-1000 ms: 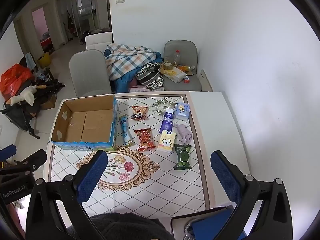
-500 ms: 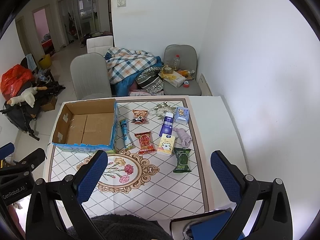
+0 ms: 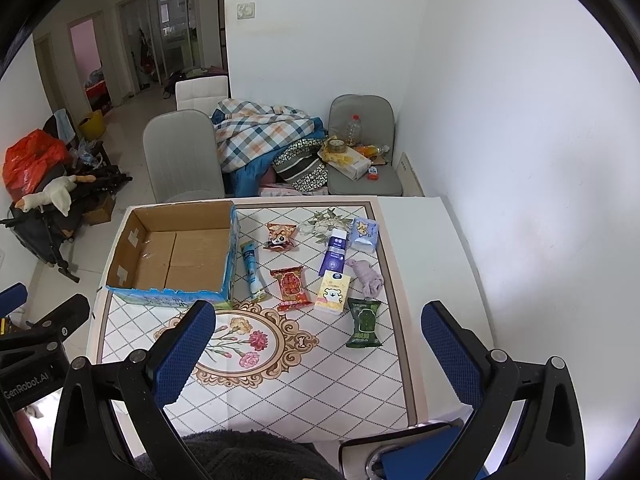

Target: Organize soft objects

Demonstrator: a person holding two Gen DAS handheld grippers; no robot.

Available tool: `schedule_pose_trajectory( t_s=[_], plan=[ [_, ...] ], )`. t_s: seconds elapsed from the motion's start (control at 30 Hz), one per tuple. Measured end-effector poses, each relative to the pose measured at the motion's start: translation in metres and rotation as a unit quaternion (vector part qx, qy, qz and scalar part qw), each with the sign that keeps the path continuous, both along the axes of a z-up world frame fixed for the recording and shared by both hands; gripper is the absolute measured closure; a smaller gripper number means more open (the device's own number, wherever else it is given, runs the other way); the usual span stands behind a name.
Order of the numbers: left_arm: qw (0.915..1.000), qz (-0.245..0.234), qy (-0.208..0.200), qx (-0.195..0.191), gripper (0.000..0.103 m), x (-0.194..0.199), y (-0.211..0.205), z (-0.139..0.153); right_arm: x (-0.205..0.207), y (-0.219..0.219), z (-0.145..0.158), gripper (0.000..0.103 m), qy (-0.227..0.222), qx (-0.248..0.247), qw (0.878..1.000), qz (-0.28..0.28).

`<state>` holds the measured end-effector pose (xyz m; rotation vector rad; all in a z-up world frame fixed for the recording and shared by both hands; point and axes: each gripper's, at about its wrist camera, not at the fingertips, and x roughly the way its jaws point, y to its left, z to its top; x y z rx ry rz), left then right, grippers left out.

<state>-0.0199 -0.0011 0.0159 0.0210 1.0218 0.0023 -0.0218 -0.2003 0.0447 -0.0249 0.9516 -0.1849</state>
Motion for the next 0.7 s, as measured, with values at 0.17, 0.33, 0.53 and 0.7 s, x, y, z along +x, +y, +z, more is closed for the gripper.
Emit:
schedule_pose_trajectory(
  t_s=[0.17,0.33,0.53,0.7],
  plan=[
    [1.0,0.0,-0.005,-0.001,0.0,-0.0026,-0.0005,0.0033,-0.0011,-0.0021,0.0019,0.0,-0.002,-0.001,1.0,-0.001],
    [1.0,0.0,-0.006,-0.001,0.0,-0.003,-0.0018,0.0044,-0.0028,-0.0034,0.0046,0.0,-0.006,-0.002,1.0,-0.001],
    [1.0,0.001,-0.01,-0.002,0.0,-0.0037,-0.0016,0.0069,-0.004,-0.0054,0.0056,0.0,-0.007,-0.001,1.0,0.0],
    [0.9999,0.001,-0.011,-0.001,0.0,-0.0024,-0.0037,0.008,-0.0046,-0.0071,0.0062,0.0,-0.01,0.0,1.0,0.0]
  ],
)
